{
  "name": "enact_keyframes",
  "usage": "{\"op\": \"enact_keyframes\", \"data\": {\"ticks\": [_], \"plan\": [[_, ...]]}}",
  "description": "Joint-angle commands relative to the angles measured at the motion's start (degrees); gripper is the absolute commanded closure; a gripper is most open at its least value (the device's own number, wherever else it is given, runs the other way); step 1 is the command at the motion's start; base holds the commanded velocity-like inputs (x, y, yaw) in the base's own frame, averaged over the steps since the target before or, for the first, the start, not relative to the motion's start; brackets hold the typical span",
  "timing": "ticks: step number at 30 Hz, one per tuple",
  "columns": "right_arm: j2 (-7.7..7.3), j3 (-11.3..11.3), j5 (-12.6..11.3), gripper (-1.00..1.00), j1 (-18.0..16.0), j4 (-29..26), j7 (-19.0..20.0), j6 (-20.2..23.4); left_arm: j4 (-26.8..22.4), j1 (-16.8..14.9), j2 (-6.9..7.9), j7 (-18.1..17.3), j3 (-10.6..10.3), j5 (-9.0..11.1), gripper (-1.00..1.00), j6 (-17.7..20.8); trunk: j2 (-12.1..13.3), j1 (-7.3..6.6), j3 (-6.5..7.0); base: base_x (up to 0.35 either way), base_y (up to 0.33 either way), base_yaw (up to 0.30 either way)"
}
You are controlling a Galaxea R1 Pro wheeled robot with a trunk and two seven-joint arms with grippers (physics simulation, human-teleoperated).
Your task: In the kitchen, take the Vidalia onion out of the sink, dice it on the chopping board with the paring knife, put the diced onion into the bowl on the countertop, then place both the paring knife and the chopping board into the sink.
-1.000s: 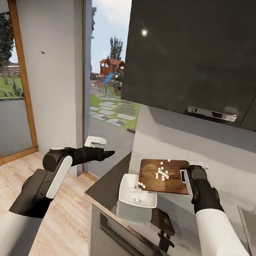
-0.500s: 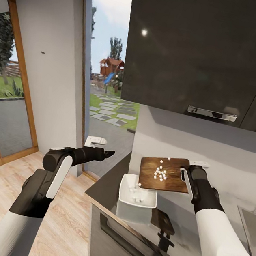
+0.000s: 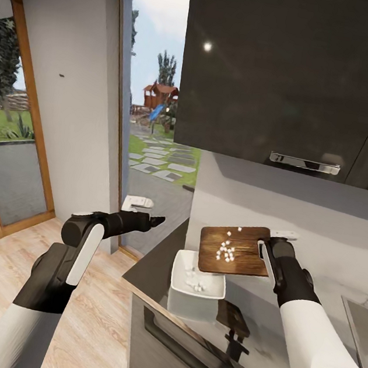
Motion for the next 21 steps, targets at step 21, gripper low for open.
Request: {"op": "enact_keyframes", "data": {"ticks": [21], "plan": [[0.0,1.48,0.48,1.0,0.07,-0.04,-3.2,0.32,-0.03,-0.02,-0.02,-0.24,0.07,-0.17,-1.0,0.25,-0.05,0.02,-0.03,0.0,0.0,0.0]]}}
